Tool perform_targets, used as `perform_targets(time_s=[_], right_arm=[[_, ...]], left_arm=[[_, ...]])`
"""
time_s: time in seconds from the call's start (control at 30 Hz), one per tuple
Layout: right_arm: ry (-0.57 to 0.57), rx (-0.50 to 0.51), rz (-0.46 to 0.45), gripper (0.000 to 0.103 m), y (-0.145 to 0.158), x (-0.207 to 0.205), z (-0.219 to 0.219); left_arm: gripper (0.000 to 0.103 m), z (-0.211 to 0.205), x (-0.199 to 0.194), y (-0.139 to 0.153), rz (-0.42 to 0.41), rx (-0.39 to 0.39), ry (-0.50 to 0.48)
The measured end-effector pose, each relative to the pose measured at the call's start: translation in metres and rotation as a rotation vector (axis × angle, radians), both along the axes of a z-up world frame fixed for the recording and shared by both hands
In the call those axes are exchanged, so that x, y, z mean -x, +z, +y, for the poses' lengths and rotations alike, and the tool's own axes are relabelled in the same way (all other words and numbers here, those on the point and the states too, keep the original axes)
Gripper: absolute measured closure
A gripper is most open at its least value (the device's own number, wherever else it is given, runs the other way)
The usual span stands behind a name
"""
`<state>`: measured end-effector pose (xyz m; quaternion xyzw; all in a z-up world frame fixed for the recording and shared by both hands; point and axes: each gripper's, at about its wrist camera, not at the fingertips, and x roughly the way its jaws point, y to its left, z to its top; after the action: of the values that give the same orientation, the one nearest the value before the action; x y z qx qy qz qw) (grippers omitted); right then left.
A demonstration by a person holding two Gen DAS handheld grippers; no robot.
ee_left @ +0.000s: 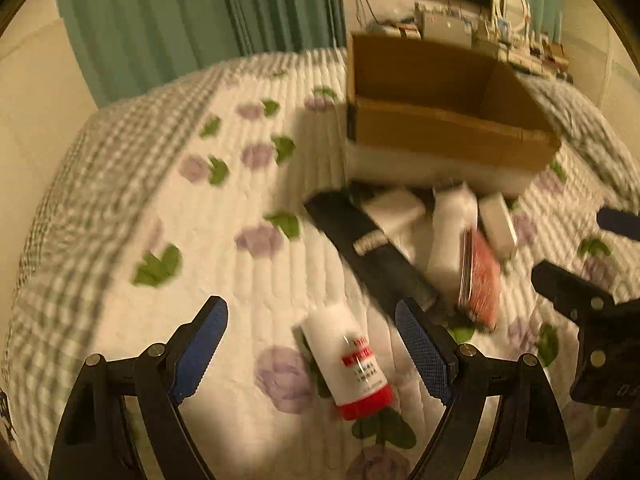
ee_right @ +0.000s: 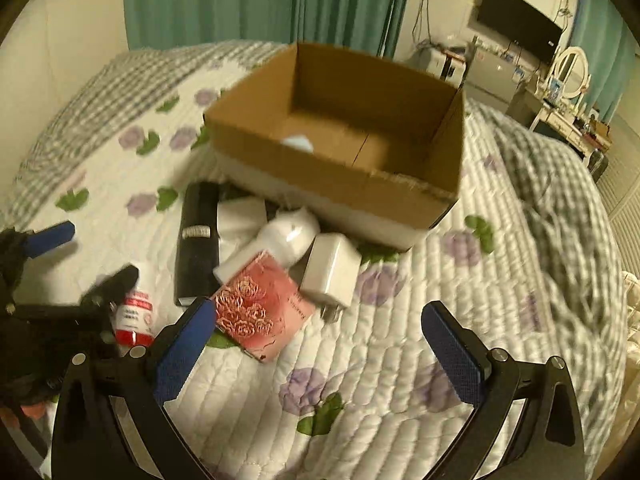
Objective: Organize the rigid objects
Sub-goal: 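Grasp the red-capped white bottle with the left gripper while the right gripper grasps the pink card case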
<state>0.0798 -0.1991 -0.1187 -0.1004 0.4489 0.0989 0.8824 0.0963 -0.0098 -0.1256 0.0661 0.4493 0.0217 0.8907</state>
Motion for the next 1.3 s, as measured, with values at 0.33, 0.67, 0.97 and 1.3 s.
perform_targets(time_s=[0.33,0.67,0.97,1.3], right_arm=[[-0.018,-0.01,0.036,0.0,-0.015,-0.003,-0.003],[0.004,0.023,0.041,0.0,-0.021,0.003,0.004],[0.095,0.104,0.086,0.012,-0.05,0.002,0.046],[-0.014,0.111,-0.004,0.054,-0.044,0.001,0.038]], left_arm=[[0.054,-0.017,0.002,-0.038,0.11,-0.021,-0.046],[0.065,-0.011,0.006,-0.019,0.075,0.018,-0.034],[0.066,0.001,-0.012,0.014,0.0,0.017,-0.024],[0.066,0.002,-0.022,0.014,-0.008,0.038,-0.039]])
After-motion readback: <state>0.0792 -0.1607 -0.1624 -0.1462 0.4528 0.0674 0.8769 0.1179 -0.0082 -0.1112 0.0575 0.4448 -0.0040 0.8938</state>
